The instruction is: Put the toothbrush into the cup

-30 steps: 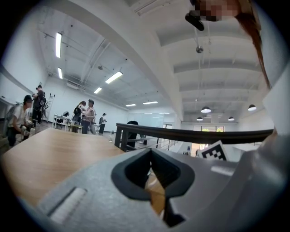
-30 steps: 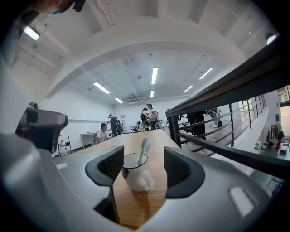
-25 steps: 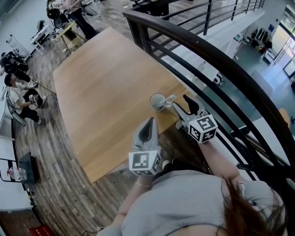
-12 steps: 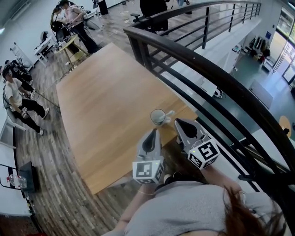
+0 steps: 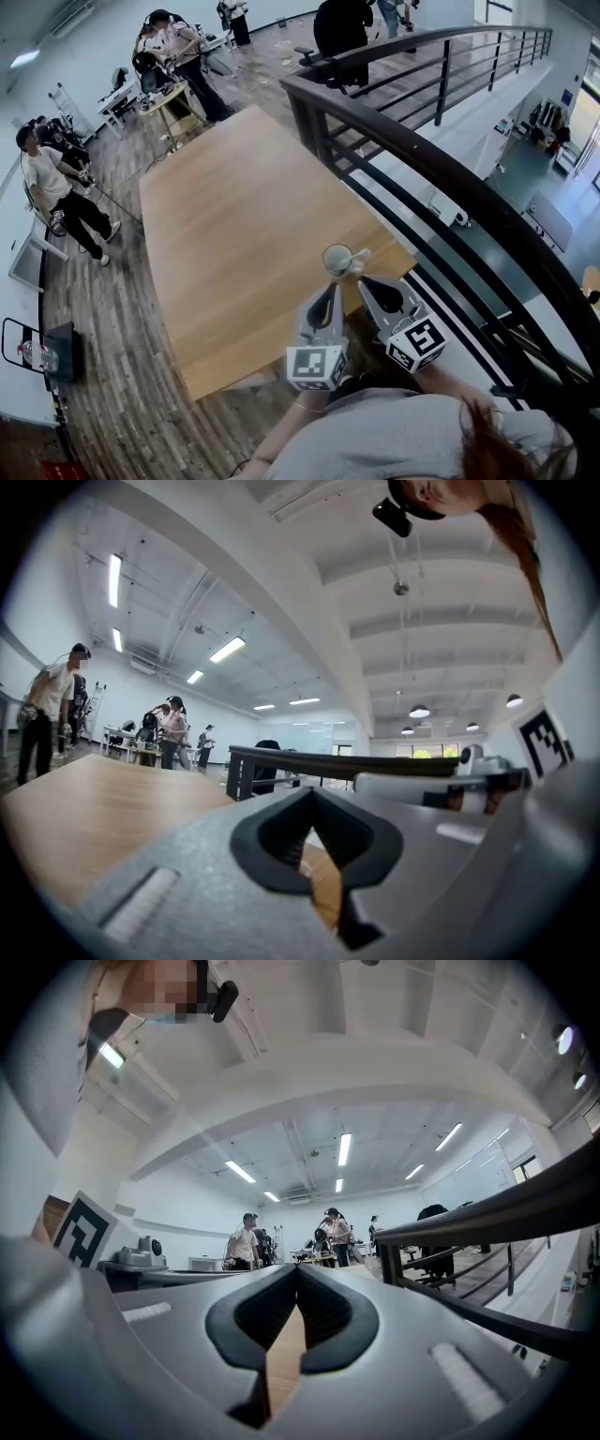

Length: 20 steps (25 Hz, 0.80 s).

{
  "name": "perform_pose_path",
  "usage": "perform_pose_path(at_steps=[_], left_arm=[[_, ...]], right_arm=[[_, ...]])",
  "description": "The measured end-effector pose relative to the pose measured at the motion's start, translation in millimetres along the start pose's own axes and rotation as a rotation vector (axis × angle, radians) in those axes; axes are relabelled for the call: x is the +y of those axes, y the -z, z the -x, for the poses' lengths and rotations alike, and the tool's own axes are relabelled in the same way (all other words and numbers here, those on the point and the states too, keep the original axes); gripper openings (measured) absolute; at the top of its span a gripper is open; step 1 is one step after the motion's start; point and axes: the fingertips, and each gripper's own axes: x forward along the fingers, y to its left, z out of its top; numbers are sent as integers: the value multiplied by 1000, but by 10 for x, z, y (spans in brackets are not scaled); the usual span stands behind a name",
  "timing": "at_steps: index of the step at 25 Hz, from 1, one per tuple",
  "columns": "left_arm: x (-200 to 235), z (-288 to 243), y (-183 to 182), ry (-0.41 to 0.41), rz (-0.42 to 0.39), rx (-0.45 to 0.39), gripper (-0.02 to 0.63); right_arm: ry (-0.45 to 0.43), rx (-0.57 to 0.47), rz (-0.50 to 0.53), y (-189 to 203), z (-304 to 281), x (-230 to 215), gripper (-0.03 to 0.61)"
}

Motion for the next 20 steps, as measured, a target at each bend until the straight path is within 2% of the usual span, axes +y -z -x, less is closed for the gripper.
perform_pose_path(at_steps=[7,15,20], left_arm=[[-151,104,194,-24,-29,3,3],[-178,236,56,-28,-17,-28,3],[-303,580,20,-9,-16,-28,3]], right_arm=[[-51,12,8,83,135,76,-5],[-65,-42,27,-116,208,236,-5],[-66,-54,31,-170,375,534,-5]])
